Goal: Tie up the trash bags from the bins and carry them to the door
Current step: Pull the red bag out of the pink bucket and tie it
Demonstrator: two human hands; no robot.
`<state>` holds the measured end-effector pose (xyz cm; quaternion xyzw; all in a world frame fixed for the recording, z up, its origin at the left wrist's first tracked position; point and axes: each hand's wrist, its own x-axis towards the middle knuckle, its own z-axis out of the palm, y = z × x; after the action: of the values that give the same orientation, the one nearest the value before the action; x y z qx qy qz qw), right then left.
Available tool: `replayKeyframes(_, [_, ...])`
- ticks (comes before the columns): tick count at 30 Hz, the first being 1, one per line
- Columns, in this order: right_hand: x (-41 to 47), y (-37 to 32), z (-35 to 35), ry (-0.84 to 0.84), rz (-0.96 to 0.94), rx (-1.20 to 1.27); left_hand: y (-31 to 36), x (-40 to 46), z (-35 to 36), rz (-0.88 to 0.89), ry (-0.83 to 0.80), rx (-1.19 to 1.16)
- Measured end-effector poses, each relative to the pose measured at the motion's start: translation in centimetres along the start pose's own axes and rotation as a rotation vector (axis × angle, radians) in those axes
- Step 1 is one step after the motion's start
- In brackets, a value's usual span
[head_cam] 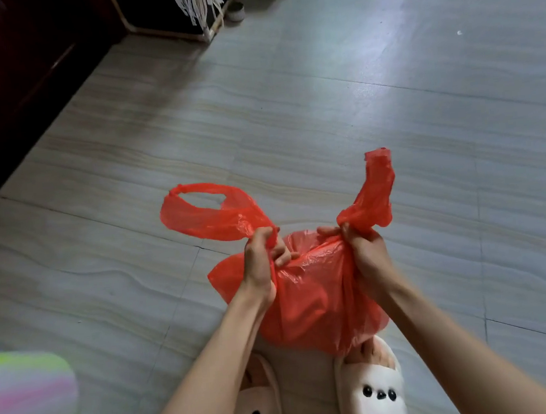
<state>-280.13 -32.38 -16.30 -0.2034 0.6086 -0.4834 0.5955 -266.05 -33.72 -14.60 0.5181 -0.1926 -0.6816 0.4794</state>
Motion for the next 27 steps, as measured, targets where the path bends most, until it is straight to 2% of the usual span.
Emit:
replayKeyframes(4, [0.2,-0.1,0.6,0.003,0.012,0.218,0.3,0.3,-1.6,-0.149,-0.134,-0.182])
replayKeyframes(7, [0.4,0.0,1.4,0.079,0.017,0.286,-0.5,0.6,-1.7,-0.167,-0.119,-0.014])
replayKeyframes(11, [0.7,0.7,1.8,0.103,-0.018,0.142,-1.5,1.0,-0.8,0.007,0.002,0.282])
replayKeyframes(13, [0.5,0.7,1.8,0.06,-0.004,0.134,-1.3,1.2,-0.8,0.045,0.055,0.349])
replayKeyframes(17, [0.0,0.3,2.2,-0.03,0.04,0.256,-0.7,1.6,-0.7,0.023,0.143,0.318])
replayKeyframes(19, [0.0,0.5,2.9,0.006,0.038,0.161,-1.1,1.9,-0.6,0.005,0.184,0.429])
replayKeyframes(21, [0.2,0.8,3.2,0.093,0.004,0.108,-1.4,2.3,-0.5,-0.026,0.146,0.5])
replayKeyframes(24, [1.0,0.6,2.4,0.167,0.083,0.361,-1.1,2.4,-0.3,-0.126,0.024,0.385])
replayKeyframes(27, [1.1,0.3,1.8,0.079,0.25,0.662,-1.1,2.5,-0.5,-0.112,0.048,0.35])
